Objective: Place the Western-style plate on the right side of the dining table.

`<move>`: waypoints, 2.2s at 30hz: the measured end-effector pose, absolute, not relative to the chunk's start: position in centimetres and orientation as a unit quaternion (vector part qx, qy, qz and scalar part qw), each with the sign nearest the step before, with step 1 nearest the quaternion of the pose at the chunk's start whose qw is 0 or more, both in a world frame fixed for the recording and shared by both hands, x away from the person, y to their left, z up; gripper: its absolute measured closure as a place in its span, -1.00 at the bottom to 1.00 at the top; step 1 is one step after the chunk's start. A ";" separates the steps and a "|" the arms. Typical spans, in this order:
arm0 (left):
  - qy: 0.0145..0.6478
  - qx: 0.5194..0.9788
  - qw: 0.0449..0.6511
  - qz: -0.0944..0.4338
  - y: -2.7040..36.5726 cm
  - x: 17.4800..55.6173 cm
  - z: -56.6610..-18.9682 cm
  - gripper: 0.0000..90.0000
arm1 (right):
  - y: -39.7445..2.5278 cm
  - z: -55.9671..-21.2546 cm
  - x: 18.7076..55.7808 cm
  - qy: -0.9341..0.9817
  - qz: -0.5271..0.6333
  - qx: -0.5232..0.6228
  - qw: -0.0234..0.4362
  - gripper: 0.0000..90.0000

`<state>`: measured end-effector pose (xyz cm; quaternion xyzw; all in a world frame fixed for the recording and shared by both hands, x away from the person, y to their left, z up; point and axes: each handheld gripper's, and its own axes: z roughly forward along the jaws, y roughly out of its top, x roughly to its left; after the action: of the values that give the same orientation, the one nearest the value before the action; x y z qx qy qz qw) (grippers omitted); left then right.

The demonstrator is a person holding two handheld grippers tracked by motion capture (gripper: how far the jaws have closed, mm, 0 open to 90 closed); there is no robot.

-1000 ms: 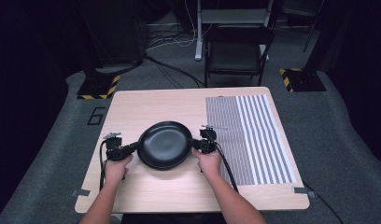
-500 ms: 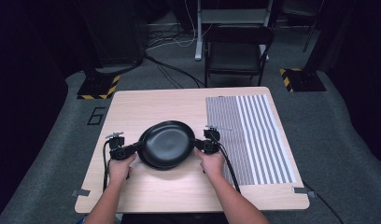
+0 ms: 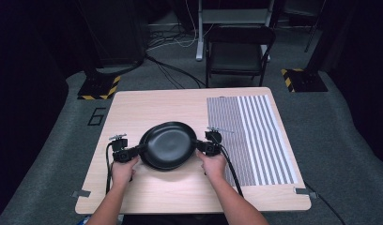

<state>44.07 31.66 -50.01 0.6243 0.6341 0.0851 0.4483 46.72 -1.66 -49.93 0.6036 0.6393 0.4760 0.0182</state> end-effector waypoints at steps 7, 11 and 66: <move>0.636 0.617 0.456 0.086 31.5 43.4 -50.2 0.69 | -1.7 -50.1 46.1 0.636 0.475 0.608 0.002 0.63; 0.633 0.613 0.464 0.086 31.5 43.1 -50.4 0.69 | -1.6 -50.4 45.3 0.630 0.480 0.611 -0.007 0.60; 0.693 0.500 0.518 0.034 30.2 42.9 -52.0 0.77 | -2.1 -51.2 45.7 0.554 0.509 0.657 -0.045 0.73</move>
<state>42.93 30.18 -52.01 0.5000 0.6932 0.0342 0.5181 45.71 -2.09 -51.19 0.6568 0.5544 0.5091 -0.0448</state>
